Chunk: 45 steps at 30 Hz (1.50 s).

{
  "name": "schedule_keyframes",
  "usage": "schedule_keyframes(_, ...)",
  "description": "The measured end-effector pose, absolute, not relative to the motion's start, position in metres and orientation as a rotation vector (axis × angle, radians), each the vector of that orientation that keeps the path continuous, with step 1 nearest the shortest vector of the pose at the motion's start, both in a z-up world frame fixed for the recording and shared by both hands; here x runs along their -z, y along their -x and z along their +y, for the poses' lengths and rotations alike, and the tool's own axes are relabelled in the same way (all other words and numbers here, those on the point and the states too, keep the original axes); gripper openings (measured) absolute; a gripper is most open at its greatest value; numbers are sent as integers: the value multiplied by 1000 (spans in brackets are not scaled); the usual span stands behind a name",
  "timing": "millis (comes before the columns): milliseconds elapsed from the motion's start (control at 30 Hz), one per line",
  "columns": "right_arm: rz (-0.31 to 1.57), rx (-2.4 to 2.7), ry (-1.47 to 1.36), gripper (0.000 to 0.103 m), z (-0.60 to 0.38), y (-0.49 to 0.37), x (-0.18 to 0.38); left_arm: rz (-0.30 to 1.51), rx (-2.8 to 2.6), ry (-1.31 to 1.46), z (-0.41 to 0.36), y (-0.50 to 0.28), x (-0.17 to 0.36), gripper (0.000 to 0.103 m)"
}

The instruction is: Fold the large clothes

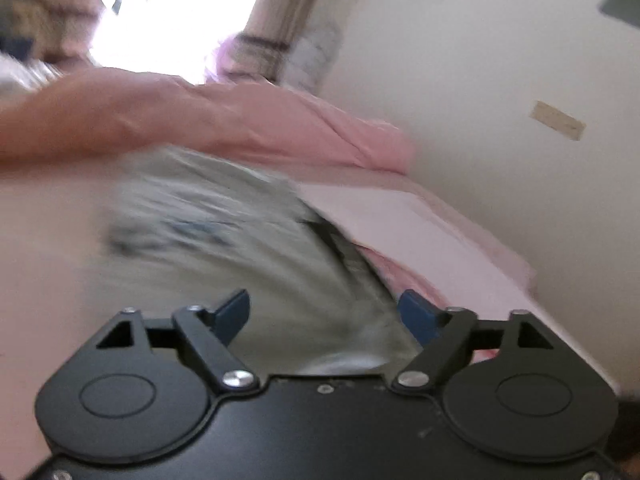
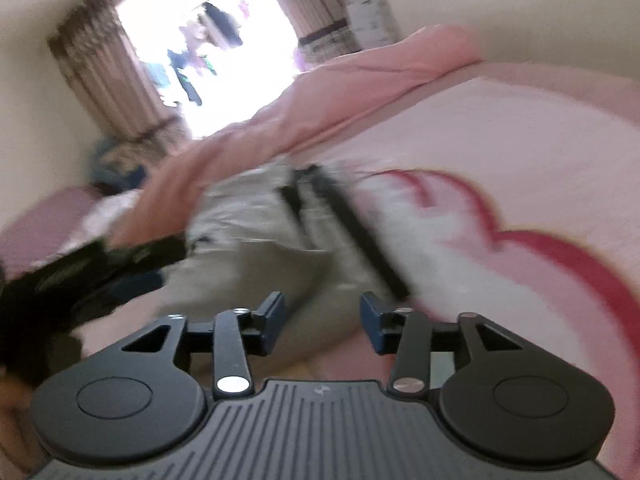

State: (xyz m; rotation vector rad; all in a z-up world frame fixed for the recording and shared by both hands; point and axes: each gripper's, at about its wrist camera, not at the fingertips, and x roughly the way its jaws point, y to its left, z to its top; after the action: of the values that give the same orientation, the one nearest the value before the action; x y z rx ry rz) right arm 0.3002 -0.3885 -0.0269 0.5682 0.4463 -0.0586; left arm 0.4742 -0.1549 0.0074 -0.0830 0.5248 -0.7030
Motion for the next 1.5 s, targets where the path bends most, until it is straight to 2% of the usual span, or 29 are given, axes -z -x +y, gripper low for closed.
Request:
schedule_keyframes(100, 457, -1, -627, 62, -383, -320, 33, 520, 535, -19, -112, -460, 6, 83)
schedule_keyframes(233, 513, 0, -707, 62, -376, -352, 39, 608, 480, -35, -79, -456, 41, 83)
schedule_keyframes(367, 580, 108, -700, 62, -374, -374, 45, 643, 459, -77, -85, -458, 64, 82)
schedule_keyframes(400, 591, 119, -709, 62, -376, -379, 48, 652, 456, -78, -85, -460, 67, 78)
schedule_keyframes(433, 598, 114, -717, 52, -378, -383, 52, 657, 454, -75, -93, -468, 66, 74)
schedule_keyframes(467, 602, 97, -721, 24, -378, -386, 54, 658, 454, -72, -95, -473, 69, 66)
schedule_keyframes(500, 610, 103, -706, 14, -378, -389, 53, 663, 471, -56, -93, -472, 70, 55)
schedule_keyframes(533, 605, 114, -686, 7, -377, -389, 49, 664, 497, -38, -91, -467, 67, 45)
schedule_keyframes(633, 471, 97, -628, 2, -379, -364, 19, 620, 509, -66, -99, -453, 53, 34)
schedule_keyframes(700, 383, 97, -600, 2, -386, -346, 1, 585, 522, -83, -103, -448, 46, 29)
schedule_keyframes(833, 475, 129, -617, 2, -411, -358, 31, 623, 539, -66, -109, -456, 52, 30)
schedule_keyframes(967, 523, 72, -811, 3, -435, -359, 95, 617, 511, -91, -109, -463, 67, 47)
schedule_keyframes(1067, 506, 45, -843, 5, -438, -351, 100, 648, 505, -82, -101, -471, 73, 51)
schedule_keyframes(1200, 550, 41, -738, 7, -431, -347, 88, 707, 525, -35, -93, -472, 69, 51)
schedule_keyframes(1233, 559, 44, -704, 14, -430, -344, 81, 710, 525, -36, -88, -468, 66, 51)
schedule_keyframes(1267, 557, 43, -681, 29, -432, -343, 74, 705, 531, -39, -82, -464, 61, 50)
schedule_keyframes(1333, 535, 46, -644, 41, -437, -338, 58, 688, 532, -42, -69, -463, 50, 55)
schedule_keyframes(1400, 487, 30, -604, 43, -443, -341, 41, 691, 536, -22, -60, -472, 40, 58)
schedule_keyframes(1467, 449, 13, -550, 51, -447, -356, 28, 667, 510, -3, -57, -488, 33, 59)
schedule_keyframes(1500, 440, 7, -527, 52, -447, -366, 25, 677, 528, 25, -55, -500, 29, 60)
